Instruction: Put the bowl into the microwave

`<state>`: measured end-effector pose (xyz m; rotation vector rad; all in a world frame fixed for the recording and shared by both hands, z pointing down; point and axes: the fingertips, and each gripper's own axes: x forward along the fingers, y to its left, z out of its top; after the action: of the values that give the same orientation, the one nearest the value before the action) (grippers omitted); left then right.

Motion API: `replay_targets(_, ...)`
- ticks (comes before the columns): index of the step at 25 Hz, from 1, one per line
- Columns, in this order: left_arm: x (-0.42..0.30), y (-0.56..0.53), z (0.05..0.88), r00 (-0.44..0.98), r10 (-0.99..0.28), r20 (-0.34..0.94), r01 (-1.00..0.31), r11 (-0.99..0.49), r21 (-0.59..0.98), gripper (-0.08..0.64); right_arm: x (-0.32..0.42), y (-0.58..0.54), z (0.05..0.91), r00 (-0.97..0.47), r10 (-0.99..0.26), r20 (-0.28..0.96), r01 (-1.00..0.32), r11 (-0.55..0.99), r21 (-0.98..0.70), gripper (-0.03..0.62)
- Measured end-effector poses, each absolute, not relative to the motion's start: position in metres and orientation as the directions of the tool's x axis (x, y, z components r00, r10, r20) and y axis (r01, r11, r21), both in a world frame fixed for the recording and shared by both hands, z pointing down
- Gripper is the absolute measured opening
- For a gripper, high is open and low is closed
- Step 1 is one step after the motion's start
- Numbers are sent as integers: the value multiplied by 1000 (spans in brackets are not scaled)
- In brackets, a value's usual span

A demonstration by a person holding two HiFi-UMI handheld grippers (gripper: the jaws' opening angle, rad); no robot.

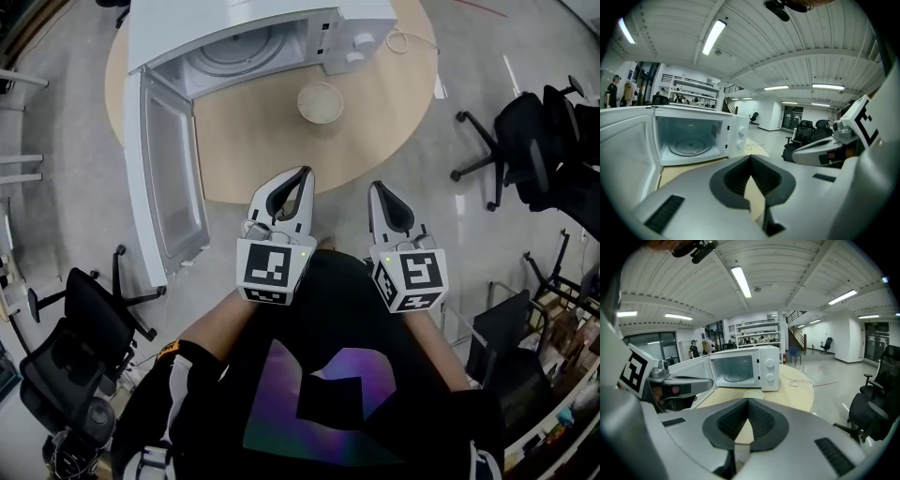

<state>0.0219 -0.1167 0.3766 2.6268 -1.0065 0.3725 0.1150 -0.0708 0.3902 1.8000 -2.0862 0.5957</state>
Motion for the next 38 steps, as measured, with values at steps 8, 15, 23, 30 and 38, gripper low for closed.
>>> replay_targets(8,2,-146,383,715,-609,343,-691,-691,212,48,109,-101,390,-130,-845,518,-991,105,-77,15)
replay_targets(15,-10,-163,382,709,-625,326,-701,-673,235,48,107,-119,389,-113,-839,533,-994,88,-71,15)
replay_targets(23,-24,-185,383,655,-681,326,-755,-608,247,48,106,-146,395,-161,-816,554,-987,131,-94,15)
replay_targets(30,-26,-210,381,574,-744,341,-819,-526,230,48,117,-184,405,-235,-795,559,-972,189,-139,15)
replay_targets(38,-5,-230,389,505,-771,387,-862,-471,186,48,135,-218,420,-321,-756,571,-947,265,-180,15)
